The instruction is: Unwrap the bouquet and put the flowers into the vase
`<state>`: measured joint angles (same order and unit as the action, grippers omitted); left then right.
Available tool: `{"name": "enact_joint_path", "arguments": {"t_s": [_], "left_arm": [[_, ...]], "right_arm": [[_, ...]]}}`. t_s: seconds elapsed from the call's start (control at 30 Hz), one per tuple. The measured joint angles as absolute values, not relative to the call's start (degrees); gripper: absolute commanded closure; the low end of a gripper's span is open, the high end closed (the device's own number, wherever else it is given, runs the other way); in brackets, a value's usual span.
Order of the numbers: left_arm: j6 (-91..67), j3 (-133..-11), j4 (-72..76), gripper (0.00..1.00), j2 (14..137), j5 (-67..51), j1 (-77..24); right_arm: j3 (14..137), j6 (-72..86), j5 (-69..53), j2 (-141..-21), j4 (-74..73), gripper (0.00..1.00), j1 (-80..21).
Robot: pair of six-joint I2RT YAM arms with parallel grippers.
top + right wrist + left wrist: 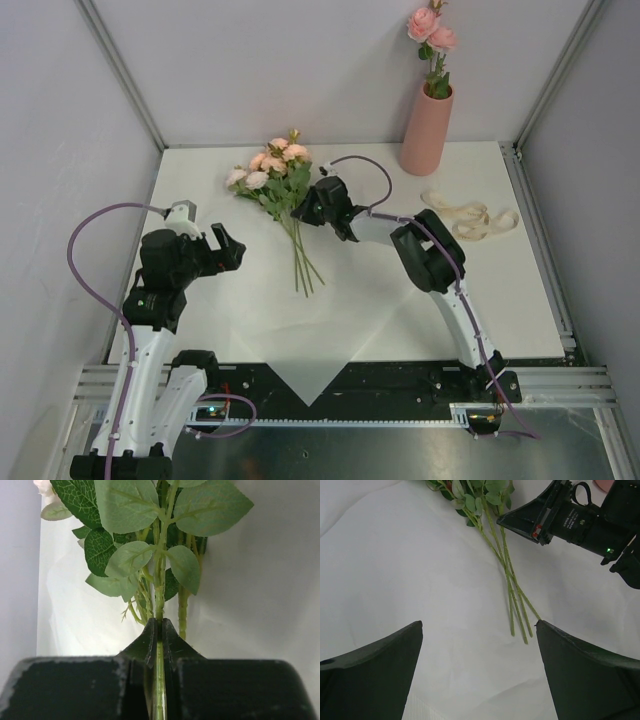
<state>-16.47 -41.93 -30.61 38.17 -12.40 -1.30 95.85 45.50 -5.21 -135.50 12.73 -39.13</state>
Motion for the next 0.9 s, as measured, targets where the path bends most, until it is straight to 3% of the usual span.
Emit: {"name": "enact_joint_path", "arguments": {"t_s": [0.67,0.9], "left_arm": [[-16.47,-41.93,-30.59,0.00,38.17,-12.38,-1.30],[-16.47,-41.93,-30.57,0.00,38.17,-12.40,-1.30]], "right_arm": [[81.34,46.81,-9.89,-119.48,28.99,1.00,-36.18],[76.88,38.79,-12.71,-111.37,34.48,1.00,-34.26]]}}
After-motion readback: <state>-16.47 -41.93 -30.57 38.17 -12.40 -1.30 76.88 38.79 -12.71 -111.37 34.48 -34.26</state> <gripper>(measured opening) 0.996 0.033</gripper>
